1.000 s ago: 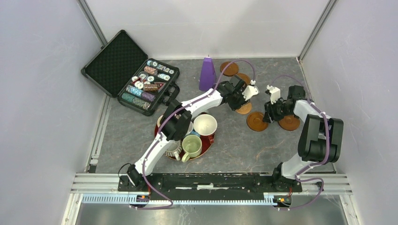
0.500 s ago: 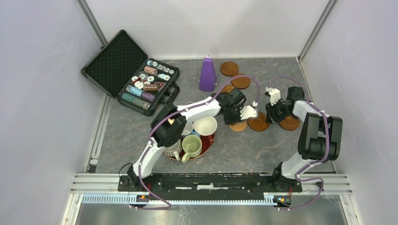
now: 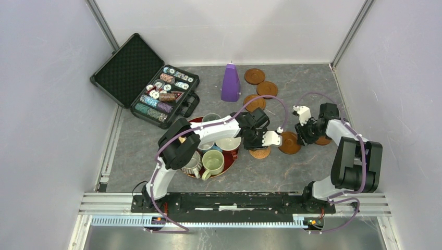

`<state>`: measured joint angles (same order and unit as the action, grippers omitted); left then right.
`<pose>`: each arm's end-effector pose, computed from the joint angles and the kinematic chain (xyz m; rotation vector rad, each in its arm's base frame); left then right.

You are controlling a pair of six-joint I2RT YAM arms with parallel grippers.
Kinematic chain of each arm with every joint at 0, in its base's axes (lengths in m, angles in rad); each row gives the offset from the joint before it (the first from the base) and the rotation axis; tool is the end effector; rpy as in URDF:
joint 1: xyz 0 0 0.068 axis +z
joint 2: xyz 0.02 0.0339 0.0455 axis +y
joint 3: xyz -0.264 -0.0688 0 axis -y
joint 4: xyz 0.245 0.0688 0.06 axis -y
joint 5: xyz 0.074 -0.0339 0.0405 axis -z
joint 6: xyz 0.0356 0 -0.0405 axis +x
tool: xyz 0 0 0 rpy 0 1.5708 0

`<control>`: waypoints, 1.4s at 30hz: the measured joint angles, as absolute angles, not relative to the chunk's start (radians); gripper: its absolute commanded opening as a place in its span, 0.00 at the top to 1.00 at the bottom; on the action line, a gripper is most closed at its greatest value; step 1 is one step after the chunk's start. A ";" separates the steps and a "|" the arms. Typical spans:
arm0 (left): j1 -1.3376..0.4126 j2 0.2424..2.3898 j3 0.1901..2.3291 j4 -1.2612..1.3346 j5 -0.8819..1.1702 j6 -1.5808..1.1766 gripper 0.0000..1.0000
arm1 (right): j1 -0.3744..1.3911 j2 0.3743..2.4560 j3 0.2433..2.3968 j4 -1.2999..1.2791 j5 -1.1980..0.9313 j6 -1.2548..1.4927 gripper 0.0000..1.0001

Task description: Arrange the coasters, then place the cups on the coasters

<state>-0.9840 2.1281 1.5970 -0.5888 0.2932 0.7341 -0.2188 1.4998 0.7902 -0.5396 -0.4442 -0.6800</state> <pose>0.2397 -0.3791 0.1679 2.0987 1.6899 -0.4715 0.2569 -0.0415 0.1620 -0.6980 2.5498 0.3512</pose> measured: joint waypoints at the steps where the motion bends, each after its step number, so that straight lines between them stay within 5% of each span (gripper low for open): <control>1: -0.984 2.128 1.597 -0.587 0.292 0.733 0.51 | -0.219 1.496 0.789 -0.548 -0.441 -0.685 0.61; 9: -0.969 2.128 1.629 -0.588 0.283 0.666 0.28 | -0.229 1.485 0.839 -0.653 -0.486 -0.699 0.49; 14: -0.947 2.126 1.719 -0.596 0.306 0.604 0.21 | -0.275 1.504 1.008 -0.661 -0.516 -0.696 0.51; 26: -0.842 2.136 1.905 -0.608 0.290 0.440 0.18 | -0.409 1.717 1.119 -0.650 -0.373 -0.706 0.54; 42: -0.773 2.268 2.003 -0.595 0.138 0.390 0.19 | -0.493 1.598 0.928 -0.685 -0.311 -0.819 0.54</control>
